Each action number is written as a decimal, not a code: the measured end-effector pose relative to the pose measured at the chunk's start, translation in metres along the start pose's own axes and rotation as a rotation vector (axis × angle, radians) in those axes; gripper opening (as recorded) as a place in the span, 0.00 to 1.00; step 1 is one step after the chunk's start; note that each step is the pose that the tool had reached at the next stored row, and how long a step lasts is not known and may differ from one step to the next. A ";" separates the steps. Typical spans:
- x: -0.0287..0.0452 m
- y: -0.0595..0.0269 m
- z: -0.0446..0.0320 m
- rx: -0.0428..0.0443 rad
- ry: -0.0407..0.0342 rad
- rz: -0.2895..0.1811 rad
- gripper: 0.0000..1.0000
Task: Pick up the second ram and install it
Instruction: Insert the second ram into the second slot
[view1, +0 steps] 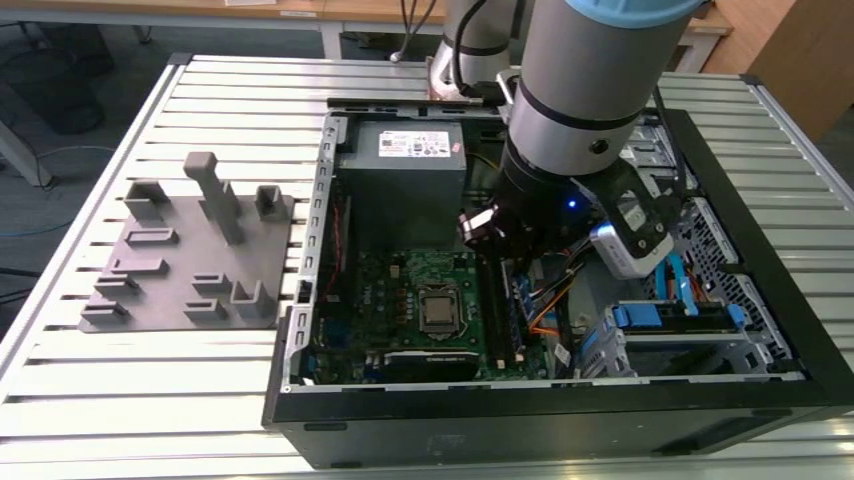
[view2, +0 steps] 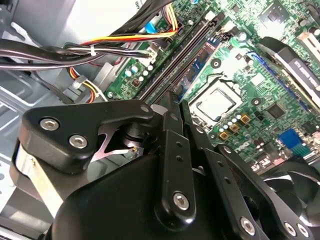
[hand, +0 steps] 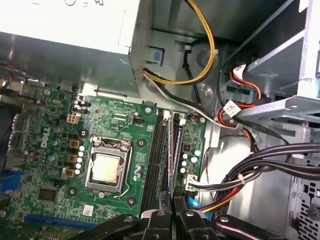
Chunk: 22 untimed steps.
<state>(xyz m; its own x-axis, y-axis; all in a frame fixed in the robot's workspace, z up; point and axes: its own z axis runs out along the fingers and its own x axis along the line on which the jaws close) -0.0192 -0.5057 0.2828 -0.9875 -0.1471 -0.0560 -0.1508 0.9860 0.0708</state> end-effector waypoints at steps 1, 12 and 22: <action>0.0000 0.0000 0.0000 0.0004 -0.0004 0.006 0.14; 0.0000 0.0000 0.0002 0.0043 -0.0047 0.067 0.14; 0.0000 0.0000 0.0003 0.0091 -0.0095 0.135 0.14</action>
<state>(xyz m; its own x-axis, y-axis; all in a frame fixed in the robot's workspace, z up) -0.0192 -0.5057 0.2824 -0.9984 -0.0118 -0.0559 -0.0157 0.9975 0.0693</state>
